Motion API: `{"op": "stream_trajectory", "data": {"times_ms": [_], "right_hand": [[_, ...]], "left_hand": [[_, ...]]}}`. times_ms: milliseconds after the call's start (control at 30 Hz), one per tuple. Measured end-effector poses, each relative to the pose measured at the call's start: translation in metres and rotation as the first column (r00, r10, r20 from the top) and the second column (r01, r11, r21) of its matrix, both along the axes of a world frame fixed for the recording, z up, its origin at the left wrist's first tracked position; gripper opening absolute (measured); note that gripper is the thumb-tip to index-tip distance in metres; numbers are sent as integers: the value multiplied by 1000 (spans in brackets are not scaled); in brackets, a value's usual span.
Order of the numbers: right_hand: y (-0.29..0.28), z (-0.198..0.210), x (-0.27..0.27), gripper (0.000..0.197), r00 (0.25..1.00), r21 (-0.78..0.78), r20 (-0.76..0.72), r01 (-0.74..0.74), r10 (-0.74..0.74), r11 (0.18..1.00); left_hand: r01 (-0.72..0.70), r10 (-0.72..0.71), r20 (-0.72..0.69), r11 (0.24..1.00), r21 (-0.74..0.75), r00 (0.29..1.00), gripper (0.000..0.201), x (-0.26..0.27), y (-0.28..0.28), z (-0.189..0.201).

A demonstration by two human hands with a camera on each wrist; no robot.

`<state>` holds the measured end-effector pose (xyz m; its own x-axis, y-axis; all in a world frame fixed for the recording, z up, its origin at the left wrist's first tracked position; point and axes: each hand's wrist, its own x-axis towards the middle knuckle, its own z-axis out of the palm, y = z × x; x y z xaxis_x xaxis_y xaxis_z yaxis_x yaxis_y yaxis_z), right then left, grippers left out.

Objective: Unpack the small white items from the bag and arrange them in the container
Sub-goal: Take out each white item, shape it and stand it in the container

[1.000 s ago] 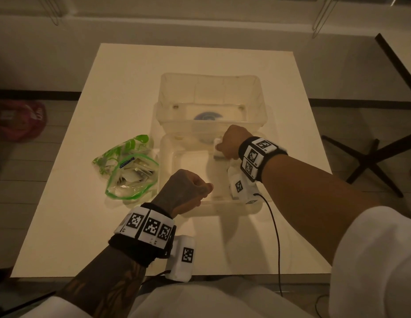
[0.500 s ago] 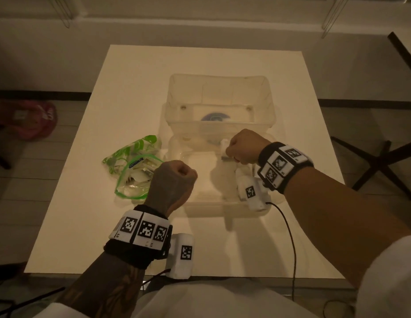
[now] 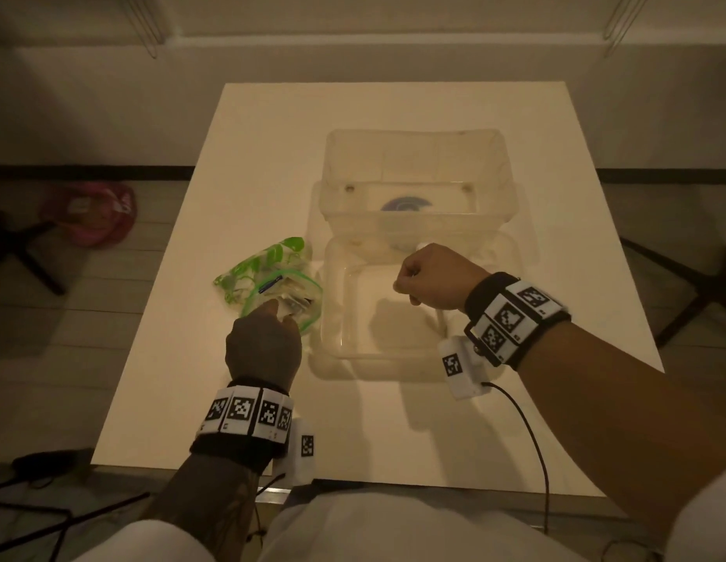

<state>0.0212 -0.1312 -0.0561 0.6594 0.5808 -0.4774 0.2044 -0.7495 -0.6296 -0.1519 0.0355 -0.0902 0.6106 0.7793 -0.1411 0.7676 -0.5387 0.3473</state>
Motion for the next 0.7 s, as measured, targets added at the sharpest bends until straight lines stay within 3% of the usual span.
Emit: {"op": "stream_trajectory", "data": {"times_ms": [300, 400, 467, 633, 700], "right_hand": [[4, 8, -8, 16, 995, -1, 56, -83, 82, 997], [6, 16, -10, 14, 987, 53, 101, -128, 122, 990], [8, 24, -13, 11, 980, 114, 114, -175, 162, 978], [14, 42, -22, 24, 958, 239, 156, -273, 240, 932], [13, 48, -23, 18, 961, 279, 140, -269, 239, 922]], "left_hand": [[84, -108, 173, 986, 144, 979, 23, 6, 7, -2], [194, -278, 324, 944, 268, 904, 9, 2, 5, 11], [267, -377, 404, 915, 303, 834, 11, 3, 3, 25], [504, -408, 613, 864, 17, 677, 16, 16, -7, 55], [563, -395, 661, 825, -49, 637, 26, 25, -11, 61]]}}
